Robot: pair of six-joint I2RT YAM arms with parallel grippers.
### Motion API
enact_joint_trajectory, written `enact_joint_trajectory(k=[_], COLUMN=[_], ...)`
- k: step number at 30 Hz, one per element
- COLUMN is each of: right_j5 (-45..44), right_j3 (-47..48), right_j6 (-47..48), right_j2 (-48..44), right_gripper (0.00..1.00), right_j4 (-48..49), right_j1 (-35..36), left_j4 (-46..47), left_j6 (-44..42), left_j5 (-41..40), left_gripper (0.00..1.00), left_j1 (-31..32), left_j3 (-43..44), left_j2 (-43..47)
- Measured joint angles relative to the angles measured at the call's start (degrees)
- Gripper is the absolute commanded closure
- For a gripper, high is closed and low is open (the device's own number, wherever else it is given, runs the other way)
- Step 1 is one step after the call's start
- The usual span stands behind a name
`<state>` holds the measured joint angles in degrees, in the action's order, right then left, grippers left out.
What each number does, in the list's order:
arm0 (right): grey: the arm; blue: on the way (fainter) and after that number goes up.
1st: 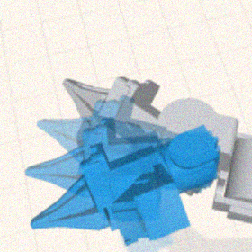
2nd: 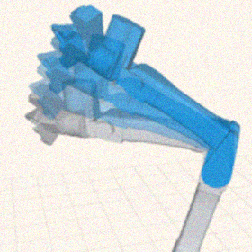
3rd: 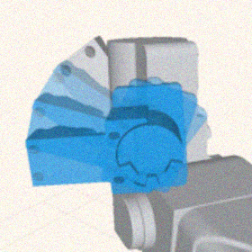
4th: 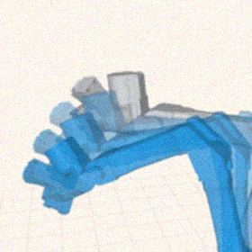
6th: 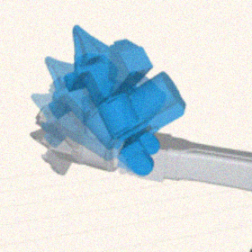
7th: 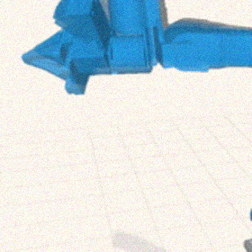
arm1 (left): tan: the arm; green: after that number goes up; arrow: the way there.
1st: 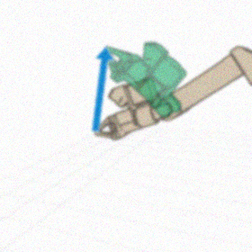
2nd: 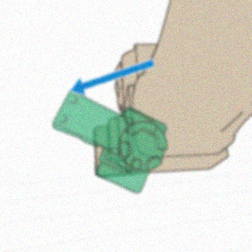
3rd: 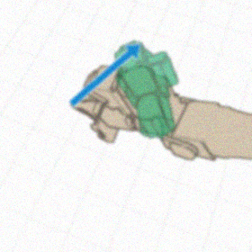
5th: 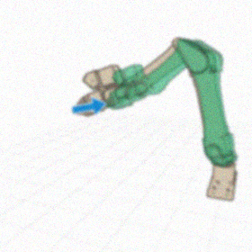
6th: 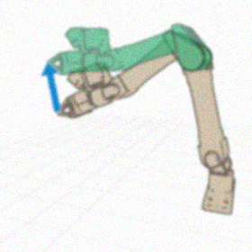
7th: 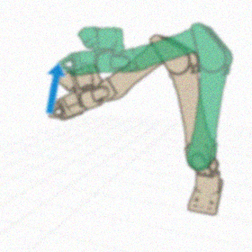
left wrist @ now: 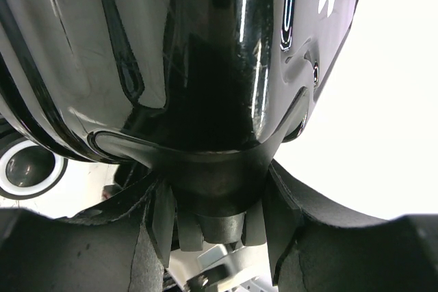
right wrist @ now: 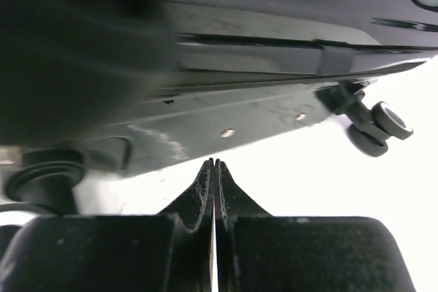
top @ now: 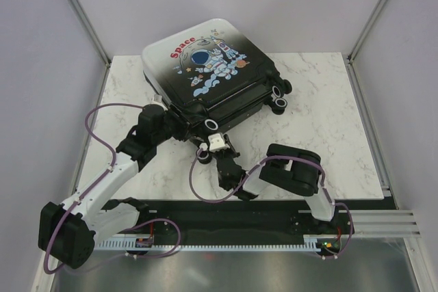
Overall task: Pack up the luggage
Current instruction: Zip the luggage at the center of the board.
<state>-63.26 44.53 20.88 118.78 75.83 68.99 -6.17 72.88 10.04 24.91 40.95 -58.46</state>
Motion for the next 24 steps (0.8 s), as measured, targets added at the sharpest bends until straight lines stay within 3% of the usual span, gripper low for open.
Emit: enact_joint_trajectory(k=[6,10,13,16,17,19,20,24], right_j5=[-0.79,-2.78,-4.83,-3.98,-1.33,7.19,11.28,23.47], right_j3=[-3.19,-8.00,-11.98,-14.43,-14.08,-11.76,-9.53,2.32], right_j6=[-1.25,-2.03,-0.46,-3.89,-7.98,-17.20,-20.33,-23.56], right_j2=[-2.93,-9.77,-18.34,-31.89,-37.70,-49.62,-53.75,-58.47], right_gripper=[1.00,0.96,0.84,0.59,0.49,0.42,0.32,0.19], right_j4=[-0.39,-0.63,-0.92,-3.85,-9.38,-21.70,-26.93,-44.06], right_j1=[-1.36,-5.07,-8.59,-13.46,-16.39,-26.10,-31.12,-42.23], left_j4=[-0.13,-1.64,-3.67,-5.44,-5.81,-6.32,-6.56,-8.66], left_j6=[-0.74,-2.95,-4.90,-5.99,-6.16,-6.40,-6.49,-7.34], left_j5=[-0.57,-1.49,-3.56,-4.96,-5.29,-5.46,-5.42,-5.44], left_gripper=[0.98,0.98,0.98,0.98,0.98,0.98,0.98,0.98], left_j1=[0.24,0.24,0.00,-0.79,-0.96,-1.29,-1.44,-1.73], left_j3=[0.02,0.46,0.59,0.72,0.72,0.74,0.79,1.99], left_j2=[0.04,0.74,2.03,3.26,3.58,3.89,3.98,3.98])
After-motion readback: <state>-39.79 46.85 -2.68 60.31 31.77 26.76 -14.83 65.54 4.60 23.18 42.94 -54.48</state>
